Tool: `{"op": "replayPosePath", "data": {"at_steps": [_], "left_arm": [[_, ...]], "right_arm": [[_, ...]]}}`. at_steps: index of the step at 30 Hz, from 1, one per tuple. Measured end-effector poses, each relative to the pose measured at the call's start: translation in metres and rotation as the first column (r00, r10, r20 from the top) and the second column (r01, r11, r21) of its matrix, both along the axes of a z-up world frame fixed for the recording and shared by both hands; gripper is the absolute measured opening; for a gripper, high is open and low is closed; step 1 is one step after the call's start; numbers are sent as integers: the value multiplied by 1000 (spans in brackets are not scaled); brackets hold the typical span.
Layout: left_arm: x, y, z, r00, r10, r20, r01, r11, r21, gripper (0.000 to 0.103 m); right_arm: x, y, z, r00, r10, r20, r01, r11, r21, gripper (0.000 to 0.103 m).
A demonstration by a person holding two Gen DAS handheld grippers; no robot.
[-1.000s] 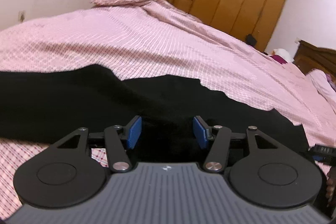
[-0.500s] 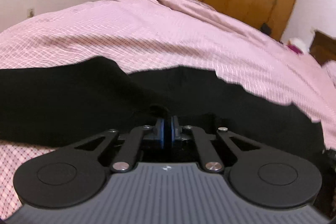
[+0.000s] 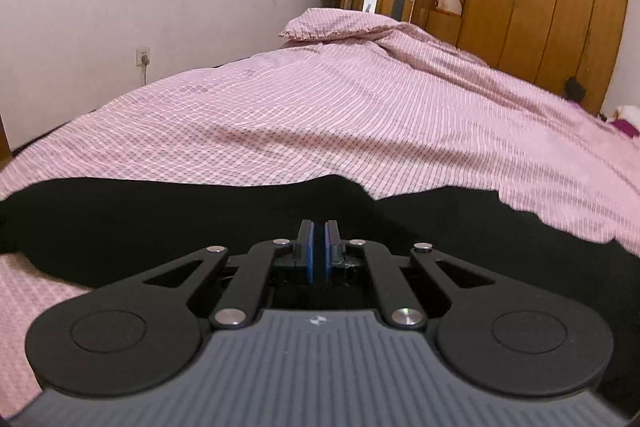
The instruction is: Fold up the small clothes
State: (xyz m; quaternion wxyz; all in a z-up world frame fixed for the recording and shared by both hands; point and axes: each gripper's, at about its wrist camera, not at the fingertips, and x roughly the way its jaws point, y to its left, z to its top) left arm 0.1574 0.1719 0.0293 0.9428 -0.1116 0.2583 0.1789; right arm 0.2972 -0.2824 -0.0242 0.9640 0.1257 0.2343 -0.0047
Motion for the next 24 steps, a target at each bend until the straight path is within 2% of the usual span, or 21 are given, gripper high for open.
{"op": "replayPosePath", "data": {"at_steps": [5, 9, 13, 15, 17, 18, 20, 24], "left_arm": [[-8, -1, -13, 996, -27, -88, 30, 999, 31, 6], [-14, -6, -28, 990, -68, -127, 67, 998, -11, 7], [-20, -10, -32, 987, -55, -149, 57, 998, 6, 10], [-24, -6, -32, 987, -40, -155, 41, 999, 5, 20], [-32, -1, -32, 987, -17, -157, 18, 1000, 6, 48], [-36, 1, -32, 988, -1, -156, 3, 1000, 13, 54], [-44, 5, -30, 988, 20, -155, -15, 999, 33, 64], [-58, 11, -28, 985, 43, -166, -34, 998, 54, 75]], "right_arm": [[21, -1, -19, 994, -36, -102, 29, 997, -73, 9], [22, -1, -21, 992, -65, -106, 56, 995, -88, 10], [20, -6, -20, 992, -72, -104, 65, 996, -65, 16], [14, -10, -17, 991, -87, -104, 84, 996, -32, 30], [4, -12, -11, 991, -93, -98, 93, 996, -5, 60], [-2, -12, -8, 993, -79, -91, 80, 997, 5, 64], [-16, -10, -2, 996, -43, -83, 45, 999, 13, 65], [-48, -4, 13, 997, 8, -77, -6, 1000, 25, 65]]}}
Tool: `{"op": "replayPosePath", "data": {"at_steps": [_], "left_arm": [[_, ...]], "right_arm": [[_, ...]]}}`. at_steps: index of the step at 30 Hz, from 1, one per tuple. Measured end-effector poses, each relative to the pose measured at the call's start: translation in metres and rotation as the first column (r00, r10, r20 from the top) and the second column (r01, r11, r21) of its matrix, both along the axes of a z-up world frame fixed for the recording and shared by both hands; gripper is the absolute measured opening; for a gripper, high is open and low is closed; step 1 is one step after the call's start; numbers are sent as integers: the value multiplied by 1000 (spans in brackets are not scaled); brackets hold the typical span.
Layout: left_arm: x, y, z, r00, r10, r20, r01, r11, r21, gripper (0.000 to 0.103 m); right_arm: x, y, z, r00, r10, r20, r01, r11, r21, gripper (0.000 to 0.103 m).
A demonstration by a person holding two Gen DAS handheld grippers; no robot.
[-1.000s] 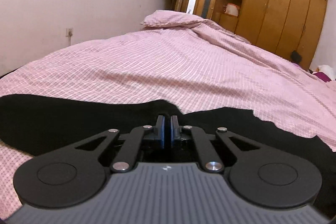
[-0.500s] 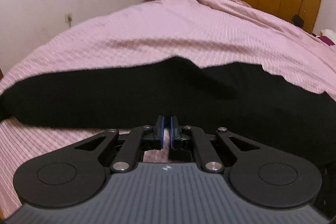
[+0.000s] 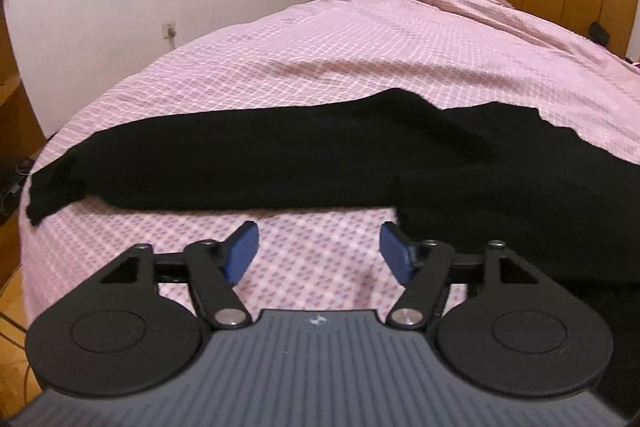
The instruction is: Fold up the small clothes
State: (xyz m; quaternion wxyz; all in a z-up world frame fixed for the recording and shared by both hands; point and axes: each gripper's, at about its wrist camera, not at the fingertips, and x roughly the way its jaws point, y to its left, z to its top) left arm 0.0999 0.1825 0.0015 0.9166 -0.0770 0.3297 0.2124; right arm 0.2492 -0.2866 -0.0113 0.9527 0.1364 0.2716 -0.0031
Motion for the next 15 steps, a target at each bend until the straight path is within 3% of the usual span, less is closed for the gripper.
{"op": "replayPosePath", "data": {"at_steps": [9, 15], "left_arm": [[-24, 20, 2, 998, 65, 3, -65, 998, -18, 86], [-38, 46, -5, 990, 143, -5, -143, 987, -79, 89]], "right_arm": [[-66, 27, 18, 996, 85, 0, -85, 996, 1, 65], [-90, 46, 16, 993, 111, -36, -112, 994, -14, 65]]}}
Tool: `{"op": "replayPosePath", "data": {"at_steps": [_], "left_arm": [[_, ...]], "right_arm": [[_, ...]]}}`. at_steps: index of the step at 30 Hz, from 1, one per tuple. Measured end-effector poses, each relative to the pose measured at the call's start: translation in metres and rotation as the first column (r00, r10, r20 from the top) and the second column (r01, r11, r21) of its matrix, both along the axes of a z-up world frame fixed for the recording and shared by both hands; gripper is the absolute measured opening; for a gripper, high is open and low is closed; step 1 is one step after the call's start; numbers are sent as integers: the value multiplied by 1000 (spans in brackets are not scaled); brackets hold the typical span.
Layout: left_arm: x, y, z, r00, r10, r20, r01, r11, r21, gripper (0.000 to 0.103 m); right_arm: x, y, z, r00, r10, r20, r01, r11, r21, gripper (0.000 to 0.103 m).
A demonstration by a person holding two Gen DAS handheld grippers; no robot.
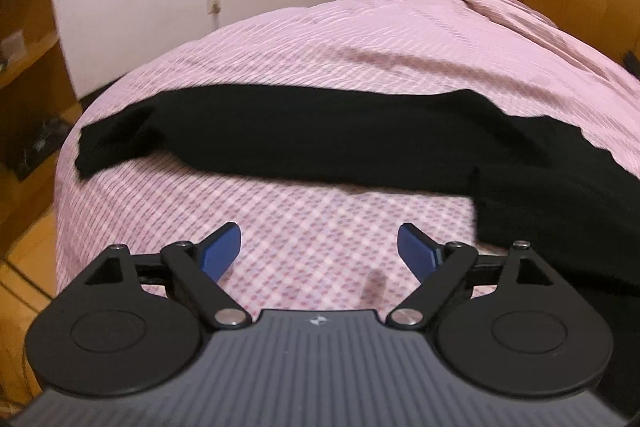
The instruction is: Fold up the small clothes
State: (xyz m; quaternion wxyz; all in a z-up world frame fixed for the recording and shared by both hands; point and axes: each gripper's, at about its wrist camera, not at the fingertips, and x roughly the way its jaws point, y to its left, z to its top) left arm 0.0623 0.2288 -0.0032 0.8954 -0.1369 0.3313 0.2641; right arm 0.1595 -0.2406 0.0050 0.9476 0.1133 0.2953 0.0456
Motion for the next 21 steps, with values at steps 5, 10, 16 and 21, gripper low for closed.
{"op": "replayPosePath", "data": {"at_steps": [5, 10, 16, 21], "left_arm": [[-9, 20, -5, 999, 48, 8, -47, 994, -95, 89], [-11, 31, -10, 998, 67, 11, -65, 989, -130, 89], [-9, 39, -18, 996, 89, 21, -84, 985, -149, 90], [-4, 42, -20, 995, 91, 29, -86, 985, -148, 93]], "right_arm": [[-8, 16, -5, 1000, 15, -27, -15, 1000, 15, 65], [-8, 35, -10, 998, 28, -62, -26, 999, 27, 65], [-7, 55, -20, 992, 67, -104, -65, 998, 21, 65], [-7, 60, -30, 988, 57, -142, -55, 998, 18, 65]]}}
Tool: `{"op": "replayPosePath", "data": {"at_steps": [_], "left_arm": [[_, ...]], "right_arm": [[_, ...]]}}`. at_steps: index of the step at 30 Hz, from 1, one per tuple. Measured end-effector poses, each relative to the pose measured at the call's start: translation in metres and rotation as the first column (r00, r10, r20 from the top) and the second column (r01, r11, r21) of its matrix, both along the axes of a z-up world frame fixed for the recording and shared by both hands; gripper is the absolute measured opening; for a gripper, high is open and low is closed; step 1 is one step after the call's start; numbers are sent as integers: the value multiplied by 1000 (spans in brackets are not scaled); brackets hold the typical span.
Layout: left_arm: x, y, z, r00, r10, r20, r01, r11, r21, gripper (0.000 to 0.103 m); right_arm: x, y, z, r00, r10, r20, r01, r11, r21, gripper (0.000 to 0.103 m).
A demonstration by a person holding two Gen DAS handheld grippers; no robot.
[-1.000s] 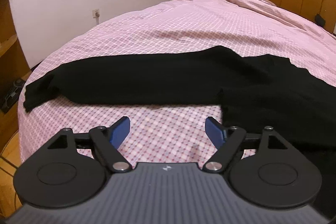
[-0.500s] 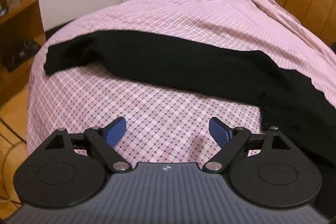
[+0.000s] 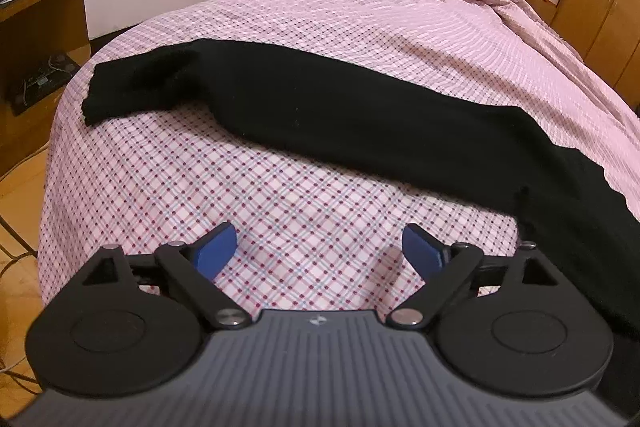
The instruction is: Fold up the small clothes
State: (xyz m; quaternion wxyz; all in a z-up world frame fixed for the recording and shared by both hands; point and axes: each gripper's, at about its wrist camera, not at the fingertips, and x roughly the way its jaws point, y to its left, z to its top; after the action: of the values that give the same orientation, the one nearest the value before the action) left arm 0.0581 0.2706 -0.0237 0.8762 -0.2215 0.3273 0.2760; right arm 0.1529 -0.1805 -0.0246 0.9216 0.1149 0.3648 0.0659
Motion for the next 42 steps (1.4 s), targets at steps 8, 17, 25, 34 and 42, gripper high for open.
{"op": "replayPosePath", "data": {"at_steps": [8, 17, 25, 34, 42], "left_arm": [[13, 28, 3, 995, 52, 86, -47, 997, -60, 94], [45, 65, 4, 975, 150, 162, -136, 986, -99, 94], [77, 76, 2, 980, 128, 151, -128, 992, -7, 92], [60, 75, 26, 969, 44, 243, -66, 994, 82, 19], [53, 35, 94, 898, -159, 411, 97, 981, 167, 18]], "right_arm": [[0, 5, 0, 1000, -9, -3, 9, 1000, -13, 68], [-3, 7, -3, 1000, -5, 10, 6, 1000, -25, 68], [-3, 10, -7, 1000, 7, 15, -6, 1000, -29, 74], [-3, 12, -6, 1000, 7, 17, -7, 1000, -27, 76], [-6, 6, -4, 1000, -4, 27, 3, 1000, 19, 76]]}}
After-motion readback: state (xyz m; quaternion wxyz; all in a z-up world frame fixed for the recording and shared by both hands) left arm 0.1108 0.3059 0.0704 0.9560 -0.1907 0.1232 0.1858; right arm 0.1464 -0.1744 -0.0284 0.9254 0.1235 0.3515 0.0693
